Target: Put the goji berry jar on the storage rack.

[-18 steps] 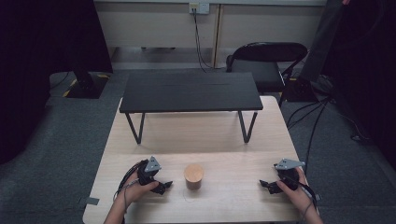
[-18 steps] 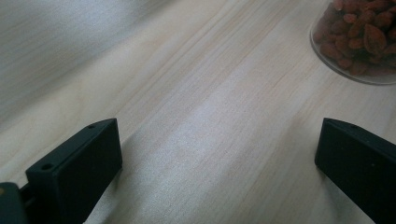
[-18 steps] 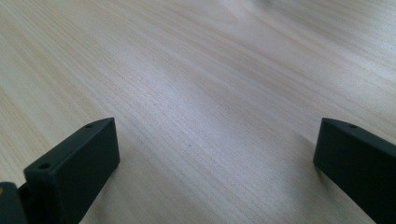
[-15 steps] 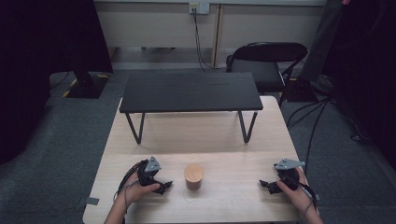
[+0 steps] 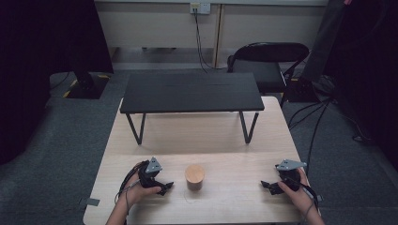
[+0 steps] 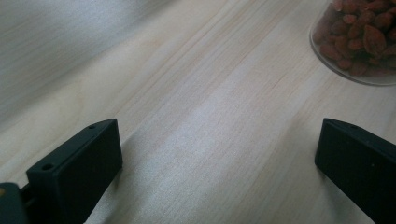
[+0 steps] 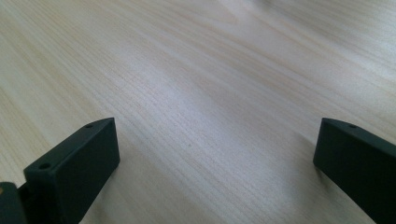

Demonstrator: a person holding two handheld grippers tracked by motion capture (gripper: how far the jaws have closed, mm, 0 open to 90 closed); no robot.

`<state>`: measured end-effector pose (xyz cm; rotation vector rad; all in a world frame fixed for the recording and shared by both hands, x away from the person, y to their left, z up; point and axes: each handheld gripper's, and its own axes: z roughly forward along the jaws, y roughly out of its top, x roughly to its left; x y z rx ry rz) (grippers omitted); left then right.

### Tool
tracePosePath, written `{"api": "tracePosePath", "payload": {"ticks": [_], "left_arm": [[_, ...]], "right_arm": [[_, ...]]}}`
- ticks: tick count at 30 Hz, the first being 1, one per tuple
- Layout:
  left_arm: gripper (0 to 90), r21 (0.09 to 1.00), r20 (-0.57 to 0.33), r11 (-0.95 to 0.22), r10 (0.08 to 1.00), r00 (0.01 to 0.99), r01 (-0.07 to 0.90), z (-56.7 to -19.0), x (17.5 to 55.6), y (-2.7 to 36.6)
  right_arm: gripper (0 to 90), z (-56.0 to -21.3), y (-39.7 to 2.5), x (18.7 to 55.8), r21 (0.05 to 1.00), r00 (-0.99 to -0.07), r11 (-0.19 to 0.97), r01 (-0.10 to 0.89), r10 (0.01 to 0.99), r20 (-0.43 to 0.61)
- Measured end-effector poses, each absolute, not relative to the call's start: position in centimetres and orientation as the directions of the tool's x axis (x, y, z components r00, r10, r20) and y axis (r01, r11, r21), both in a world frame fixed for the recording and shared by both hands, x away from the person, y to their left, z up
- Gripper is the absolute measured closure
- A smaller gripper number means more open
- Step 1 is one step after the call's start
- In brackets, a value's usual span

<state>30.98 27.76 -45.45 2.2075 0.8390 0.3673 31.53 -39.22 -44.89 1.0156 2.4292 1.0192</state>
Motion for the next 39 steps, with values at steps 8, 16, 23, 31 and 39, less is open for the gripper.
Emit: {"api": "tracePosePath", "payload": {"ticks": [8, 16, 23, 31, 39], "left_arm": [[1.0, 0.726, 0.007, -0.547, 0.612, 0.791, 0.417, -44.7, 31.1, 27.5], [1.1, 0.737, -0.033, -0.544, 0.565, 0.825, 0.402, -44.4, 31.4, 26.8], [1.1, 0.742, -0.057, -0.548, 0.521, 0.851, 0.386, -44.2, 31.9, 25.6], [1.1, 0.744, -0.067, -0.555, 0.492, 0.868, 0.371, -44.3, 32.2, 24.4], [1.1, 0.76, -0.088, -0.542, 0.462, 0.882, 0.36, -44.4, 32.8, 23.4]], "right_arm": [[0.0, -44.9, -39.2, 31.5, 0.718, -0.698, 0.494, 0.49, 0.716, -0.016], [0.0, -44.9, -39.2, 31.5, 0.718, -0.698, 0.494, 0.49, 0.716, -0.016], [0.0, -44.9, -39.2, 31.5, 0.718, -0.698, 0.494, 0.49, 0.716, -0.016], [0.0, -44.9, -39.2, 31.5, 0.718, -0.697, 0.494, 0.491, 0.717, -0.016], [0.0, -44.9, -39.2, 31.5, 0.718, -0.697, 0.494, 0.491, 0.716, -0.016]]}}
